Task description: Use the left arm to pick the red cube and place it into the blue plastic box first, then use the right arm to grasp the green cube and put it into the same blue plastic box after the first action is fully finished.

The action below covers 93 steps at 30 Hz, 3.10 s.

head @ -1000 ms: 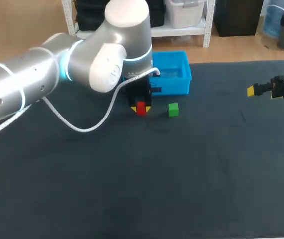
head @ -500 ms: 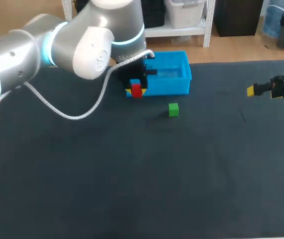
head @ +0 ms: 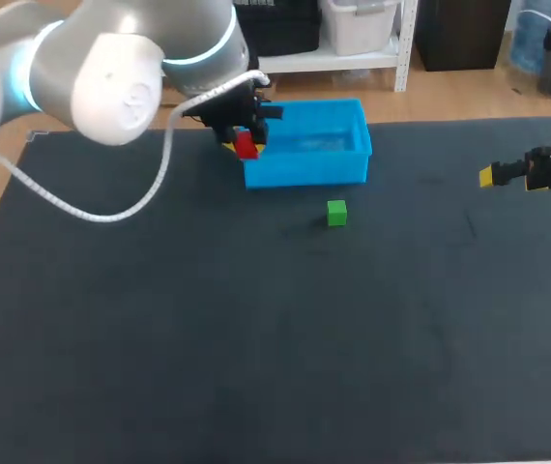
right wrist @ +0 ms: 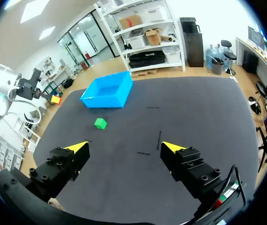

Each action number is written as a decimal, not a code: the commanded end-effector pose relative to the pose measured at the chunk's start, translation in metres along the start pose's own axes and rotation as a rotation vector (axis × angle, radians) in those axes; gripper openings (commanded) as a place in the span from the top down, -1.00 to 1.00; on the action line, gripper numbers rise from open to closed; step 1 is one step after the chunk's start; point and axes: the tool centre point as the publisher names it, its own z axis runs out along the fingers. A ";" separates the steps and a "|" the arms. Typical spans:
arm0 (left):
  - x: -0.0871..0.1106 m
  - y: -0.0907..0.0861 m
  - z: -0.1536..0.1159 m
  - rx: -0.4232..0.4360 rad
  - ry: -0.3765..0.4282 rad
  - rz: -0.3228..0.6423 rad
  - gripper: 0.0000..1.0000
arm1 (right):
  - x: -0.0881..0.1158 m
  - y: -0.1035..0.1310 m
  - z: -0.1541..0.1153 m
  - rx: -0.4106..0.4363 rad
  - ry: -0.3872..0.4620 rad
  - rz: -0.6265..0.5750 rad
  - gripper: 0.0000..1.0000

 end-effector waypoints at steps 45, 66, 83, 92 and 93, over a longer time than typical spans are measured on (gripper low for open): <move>-0.122 -0.002 0.117 0.167 -0.092 0.159 1.00 | 0.000 0.000 0.000 0.000 0.000 -0.001 -1.00; -0.115 -0.005 0.143 0.148 -0.023 0.131 1.00 | 0.000 0.000 0.000 0.000 0.000 -0.001 -1.00; -0.110 -0.010 0.138 0.129 0.000 0.133 -1.00 | 0.000 0.000 0.000 0.000 0.000 -0.001 -1.00; -0.098 -0.009 0.104 0.127 -0.051 0.178 -1.00 | 0.000 0.000 0.000 0.000 0.000 -0.001 -1.00; -0.096 -0.008 0.100 0.129 -0.058 0.181 -1.00 | 0.000 0.000 0.000 0.000 0.000 -0.001 -1.00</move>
